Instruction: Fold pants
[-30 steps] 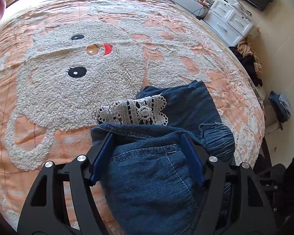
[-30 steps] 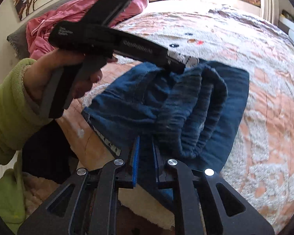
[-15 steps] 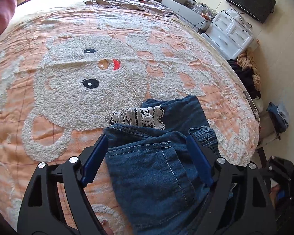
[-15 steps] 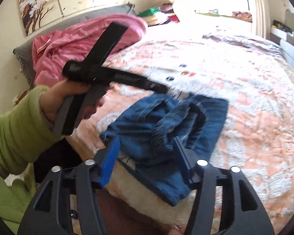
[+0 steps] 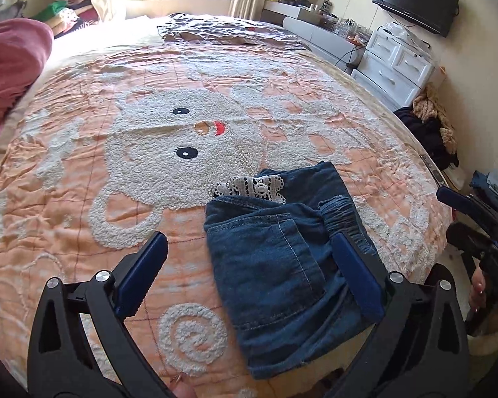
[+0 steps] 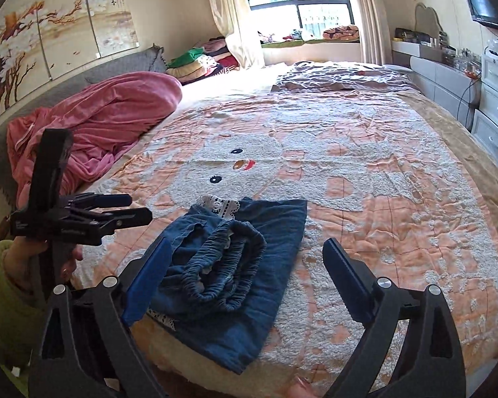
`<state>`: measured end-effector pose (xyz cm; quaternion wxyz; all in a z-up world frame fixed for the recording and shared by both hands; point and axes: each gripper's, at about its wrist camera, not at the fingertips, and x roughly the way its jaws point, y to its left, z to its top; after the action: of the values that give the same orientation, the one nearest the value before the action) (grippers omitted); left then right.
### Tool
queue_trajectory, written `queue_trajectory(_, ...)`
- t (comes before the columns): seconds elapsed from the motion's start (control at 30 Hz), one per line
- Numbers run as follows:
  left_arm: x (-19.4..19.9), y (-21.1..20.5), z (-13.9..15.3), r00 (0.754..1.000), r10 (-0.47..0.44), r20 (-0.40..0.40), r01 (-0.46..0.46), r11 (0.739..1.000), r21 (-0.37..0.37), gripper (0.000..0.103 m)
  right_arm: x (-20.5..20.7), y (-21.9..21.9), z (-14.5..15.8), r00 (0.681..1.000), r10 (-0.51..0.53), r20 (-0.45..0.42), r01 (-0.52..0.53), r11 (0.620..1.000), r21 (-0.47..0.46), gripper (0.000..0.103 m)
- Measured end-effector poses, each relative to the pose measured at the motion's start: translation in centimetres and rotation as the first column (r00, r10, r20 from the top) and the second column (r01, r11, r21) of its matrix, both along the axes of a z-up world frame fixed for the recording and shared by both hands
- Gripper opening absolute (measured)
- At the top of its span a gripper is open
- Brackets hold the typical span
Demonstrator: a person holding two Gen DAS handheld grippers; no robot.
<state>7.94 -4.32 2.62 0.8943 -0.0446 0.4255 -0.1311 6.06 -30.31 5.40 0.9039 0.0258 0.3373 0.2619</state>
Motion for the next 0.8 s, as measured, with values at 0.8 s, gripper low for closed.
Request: queue_trajectory(0.8, -0.6, -0.1, -7.8, 0.987, 0.059, -0.15, -0.076, 0.991, -0.108, 0.093, 4.8, 0.5, -10.2, 0.952, -0.093, -0.292, 0.123, 0.989, 0.086, 0.077)
